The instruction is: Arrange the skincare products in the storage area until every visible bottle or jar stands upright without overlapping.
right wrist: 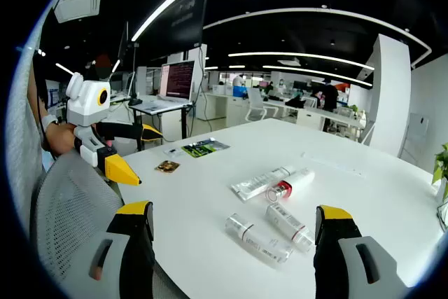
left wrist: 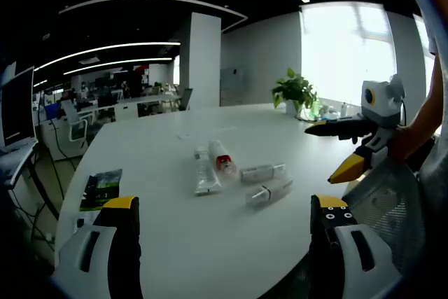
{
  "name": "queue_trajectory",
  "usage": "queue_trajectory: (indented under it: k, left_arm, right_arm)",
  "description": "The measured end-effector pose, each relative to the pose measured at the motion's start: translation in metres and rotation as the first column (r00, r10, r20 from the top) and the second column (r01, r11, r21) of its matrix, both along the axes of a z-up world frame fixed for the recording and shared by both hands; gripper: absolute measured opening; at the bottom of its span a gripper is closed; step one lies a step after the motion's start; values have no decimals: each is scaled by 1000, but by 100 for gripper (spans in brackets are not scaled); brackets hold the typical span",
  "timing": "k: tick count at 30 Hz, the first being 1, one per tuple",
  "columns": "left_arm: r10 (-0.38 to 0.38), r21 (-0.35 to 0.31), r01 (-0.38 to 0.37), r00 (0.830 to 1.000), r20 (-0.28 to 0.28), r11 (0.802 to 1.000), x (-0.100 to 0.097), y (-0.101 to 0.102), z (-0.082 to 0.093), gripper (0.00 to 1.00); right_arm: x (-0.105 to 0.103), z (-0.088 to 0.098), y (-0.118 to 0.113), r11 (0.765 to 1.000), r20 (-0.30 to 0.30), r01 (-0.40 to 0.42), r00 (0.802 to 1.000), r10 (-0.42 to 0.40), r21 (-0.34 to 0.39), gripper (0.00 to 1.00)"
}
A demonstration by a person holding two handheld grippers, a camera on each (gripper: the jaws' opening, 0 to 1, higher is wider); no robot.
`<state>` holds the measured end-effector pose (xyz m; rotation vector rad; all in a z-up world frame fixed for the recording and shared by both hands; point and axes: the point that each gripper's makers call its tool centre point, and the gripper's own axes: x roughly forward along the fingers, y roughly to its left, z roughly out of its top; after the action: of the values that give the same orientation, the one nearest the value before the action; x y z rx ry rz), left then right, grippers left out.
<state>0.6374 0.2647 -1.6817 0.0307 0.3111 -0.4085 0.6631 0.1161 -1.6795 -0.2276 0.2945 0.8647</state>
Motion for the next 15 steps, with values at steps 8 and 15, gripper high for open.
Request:
queue_trajectory:
  k: [8, 15]
  left_arm:
    - [0, 3, 0, 1000, -1, 1000, 0, 0, -1, 95]
    - [1, 6, -1, 1000, 2, 1000, 0, 1, -1, 94]
  right_arm:
    - [-1, -1, 1, 1000, 1, -6, 1000, 6, -8, 95]
    - [-1, 0, 1, 1000, 5, -7, 1000, 7, -7, 94]
